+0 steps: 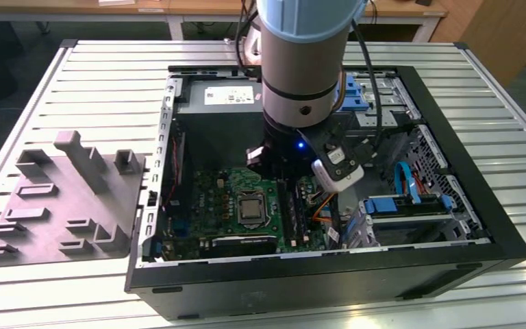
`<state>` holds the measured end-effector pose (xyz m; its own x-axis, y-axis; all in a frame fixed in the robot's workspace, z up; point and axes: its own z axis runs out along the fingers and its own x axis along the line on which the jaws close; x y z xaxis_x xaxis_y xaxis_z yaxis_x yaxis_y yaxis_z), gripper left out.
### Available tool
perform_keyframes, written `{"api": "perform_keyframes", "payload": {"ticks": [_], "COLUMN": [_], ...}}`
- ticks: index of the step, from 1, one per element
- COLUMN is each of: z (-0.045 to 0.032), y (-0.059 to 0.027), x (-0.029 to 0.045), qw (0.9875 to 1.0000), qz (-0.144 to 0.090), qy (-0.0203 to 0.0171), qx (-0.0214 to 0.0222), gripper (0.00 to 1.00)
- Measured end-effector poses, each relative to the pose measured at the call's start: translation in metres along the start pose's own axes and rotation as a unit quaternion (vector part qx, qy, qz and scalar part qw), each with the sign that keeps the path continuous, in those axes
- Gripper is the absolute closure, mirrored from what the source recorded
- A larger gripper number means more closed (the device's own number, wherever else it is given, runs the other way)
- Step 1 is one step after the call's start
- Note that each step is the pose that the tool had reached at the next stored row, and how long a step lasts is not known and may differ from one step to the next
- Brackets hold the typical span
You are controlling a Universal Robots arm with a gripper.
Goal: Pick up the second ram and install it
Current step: 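Insert the second ram into the second slot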
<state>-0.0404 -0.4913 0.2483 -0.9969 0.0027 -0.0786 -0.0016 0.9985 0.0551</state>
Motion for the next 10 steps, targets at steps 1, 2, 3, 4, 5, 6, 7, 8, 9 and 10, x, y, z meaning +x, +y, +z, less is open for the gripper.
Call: {"api": "perform_keyframes", "payload": {"ticks": [1,2,3,4,5,6,7,8,9,10], "z": [0.0000,0.0001,0.0000,0.0000,0.0001,0.0004,0.0008,0.0011,0.0015,0.0024], "y": [-0.0004,-0.0004,-0.0004,-0.0004,-0.0005,-0.0006,-0.0007,-0.0007,-0.0007,-0.0008], "x": [-0.0001,-0.0003,-0.0003,-0.0004,-0.0005,-0.0007,-0.0007,-0.0007,-0.0007,-0.0006], "qw": [1.0000,1.0000,1.0000,1.0000,1.0000,1.0000,1.0000,0.9999,0.9999,0.9999], "qz": [0.002,0.003,0.003,0.003,0.003,0.005,0.008,0.011,0.012,0.012], "qy": [0.0000,-0.0001,-0.0001,-0.0001,-0.0001,-0.0002,-0.0004,-0.0005,-0.0005,-0.0006], "qx": [0.0002,0.0003,0.0003,0.0003,0.0004,0.0004,0.0006,0.0008,0.0008,0.0008], "gripper": [0.88,0.88,0.88,0.88,0.88,0.88,0.88,0.88,0.88,0.88]}}
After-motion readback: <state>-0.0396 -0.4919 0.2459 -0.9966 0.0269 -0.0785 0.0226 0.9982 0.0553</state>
